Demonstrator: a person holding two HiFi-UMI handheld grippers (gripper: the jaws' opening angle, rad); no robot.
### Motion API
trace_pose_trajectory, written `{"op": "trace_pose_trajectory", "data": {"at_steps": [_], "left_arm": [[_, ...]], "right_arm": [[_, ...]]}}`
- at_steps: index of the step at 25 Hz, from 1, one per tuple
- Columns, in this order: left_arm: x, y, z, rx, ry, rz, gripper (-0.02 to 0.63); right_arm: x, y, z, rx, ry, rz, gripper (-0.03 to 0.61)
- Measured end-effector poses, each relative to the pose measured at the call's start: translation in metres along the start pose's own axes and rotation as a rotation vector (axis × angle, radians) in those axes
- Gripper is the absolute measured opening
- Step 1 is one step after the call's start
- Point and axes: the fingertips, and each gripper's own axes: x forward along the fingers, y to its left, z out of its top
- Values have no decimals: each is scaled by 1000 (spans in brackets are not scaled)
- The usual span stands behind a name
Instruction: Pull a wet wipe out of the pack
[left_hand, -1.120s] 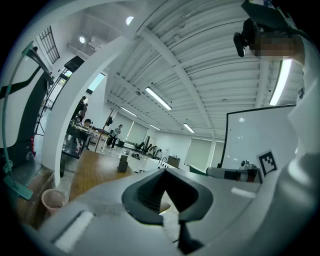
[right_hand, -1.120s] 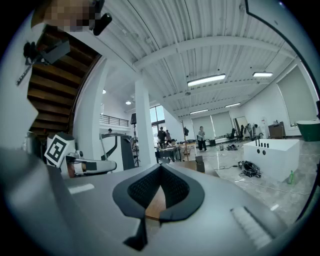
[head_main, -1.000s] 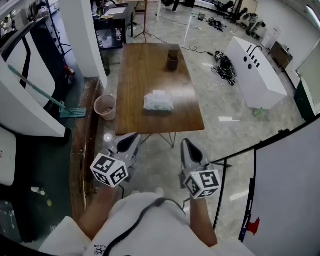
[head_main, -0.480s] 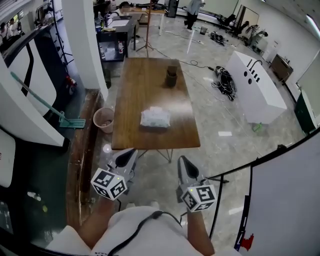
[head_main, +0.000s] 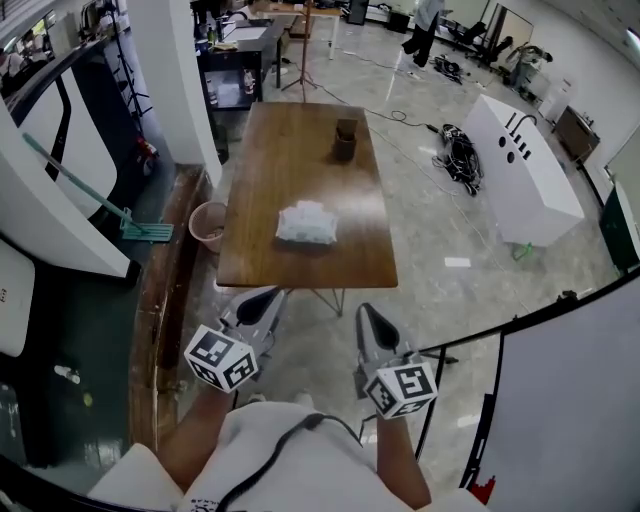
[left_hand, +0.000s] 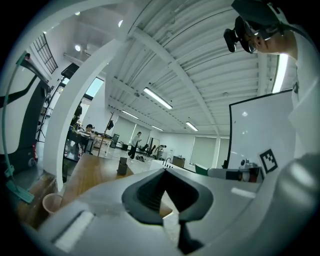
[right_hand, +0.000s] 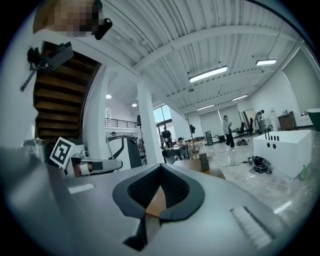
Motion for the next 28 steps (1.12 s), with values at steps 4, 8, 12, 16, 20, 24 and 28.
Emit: {"op": "trace_pose_trajectory", "data": {"at_steps": [4,8,12,16,20,24,28], "left_arm": [[7,-6,-4,-25,-6,31,8],[11,-8,-10,-43,3,53,6],[13,-7,-14,-39,22,66,8],[15,8,-12,-18,27,106,8],[24,24,-7,0,9,127,8],[42,48,-6,-25,-9,114,8],[64,82,-8,-23,9,98,8]], "right_arm": [[-4,-5,-3,-10,22,35,3],[-5,-13,-9,-6,34,55,5],[-4,-25,-12,31,24,50,3],[0,-36,-10,78,-1,42,3],[11,-40,-15,79,2,37,3],[33,-43,-23,56,34,28,3],[74,-49,-32,-2,85,16,5]]}}
